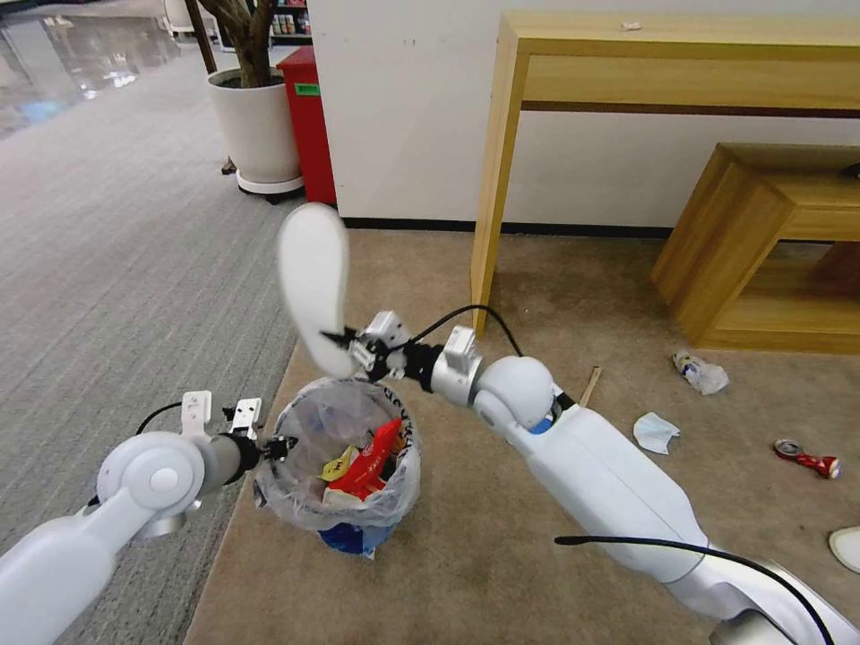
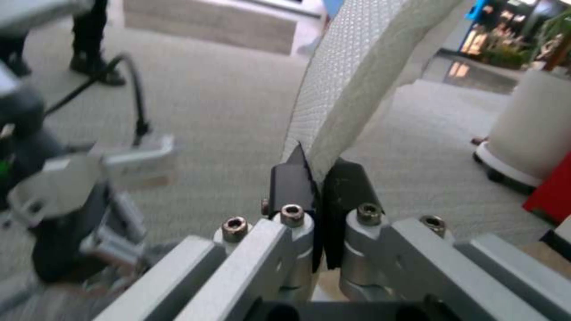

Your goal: Pick up the trash bin and place the garbage on the floor into it.

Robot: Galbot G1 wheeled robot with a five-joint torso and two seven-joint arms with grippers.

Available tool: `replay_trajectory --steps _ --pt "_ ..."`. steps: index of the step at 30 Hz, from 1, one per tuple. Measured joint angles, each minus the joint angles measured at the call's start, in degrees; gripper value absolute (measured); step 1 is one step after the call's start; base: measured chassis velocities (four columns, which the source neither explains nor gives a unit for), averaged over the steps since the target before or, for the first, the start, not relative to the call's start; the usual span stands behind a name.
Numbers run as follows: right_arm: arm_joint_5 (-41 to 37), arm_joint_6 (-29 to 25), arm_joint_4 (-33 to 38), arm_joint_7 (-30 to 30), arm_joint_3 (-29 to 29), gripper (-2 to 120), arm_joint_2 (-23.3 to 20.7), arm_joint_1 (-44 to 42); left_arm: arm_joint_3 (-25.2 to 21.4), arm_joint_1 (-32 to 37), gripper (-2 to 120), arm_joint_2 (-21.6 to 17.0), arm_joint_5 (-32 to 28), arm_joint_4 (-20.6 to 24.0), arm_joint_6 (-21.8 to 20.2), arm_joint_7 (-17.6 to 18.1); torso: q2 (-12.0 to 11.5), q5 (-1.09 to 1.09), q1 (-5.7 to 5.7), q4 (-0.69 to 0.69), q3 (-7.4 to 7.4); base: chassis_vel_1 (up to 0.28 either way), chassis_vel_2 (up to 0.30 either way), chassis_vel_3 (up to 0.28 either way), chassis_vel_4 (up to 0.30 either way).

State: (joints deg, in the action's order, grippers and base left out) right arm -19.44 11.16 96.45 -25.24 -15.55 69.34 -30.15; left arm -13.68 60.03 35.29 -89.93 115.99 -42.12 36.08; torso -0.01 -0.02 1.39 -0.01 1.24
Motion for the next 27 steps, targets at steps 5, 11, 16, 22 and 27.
replay_trajectory --steps 5,11,16,22,27 --pt "0.16 1.19 -0.23 0.23 -3.06 0 0.12 0.71 0.53 -0.60 0 -1.39 -0.34 -0.12 -0.01 0.00 0.00 0.00 0.00 0.00 0.00 0.000 0.000 0.000 0.000" --pt "1.77 1.26 -2.43 0.77 -5.69 0 1.52 0.56 -1.05 -0.25 0 -2.93 0.16 0.35 -0.03 -0.13 0.00 -0.01 -0.01 0.00 0.00 0.000 0.000 0.000 0.000" --pt "2.61 0.56 -3.73 1.28 -6.11 0 2.65 0.10 -3.31 0.92 0 -3.47 1.53 0.50 -0.03 -1.21 0.00 -0.01 -0.01 0.00 0.00 0.000 0.000 0.000 0.000" --pt "2.63 0.62 -3.98 1.51 -6.35 0 3.86 0.02 -6.87 3.66 0 -3.65 2.37 1.22 -0.03 -2.18 0.00 -0.01 -0.01 0.01 0.00 0.000 0.000 0.000 0.000" --pt "2.50 0.83 -3.95 1.56 -6.74 0 4.11 -0.08 -8.22 4.96 0 -3.74 3.39 1.54 -0.03 -3.54 0.00 -0.01 -0.01 0.00 0.00 0.000 0.000 0.000 0.000"
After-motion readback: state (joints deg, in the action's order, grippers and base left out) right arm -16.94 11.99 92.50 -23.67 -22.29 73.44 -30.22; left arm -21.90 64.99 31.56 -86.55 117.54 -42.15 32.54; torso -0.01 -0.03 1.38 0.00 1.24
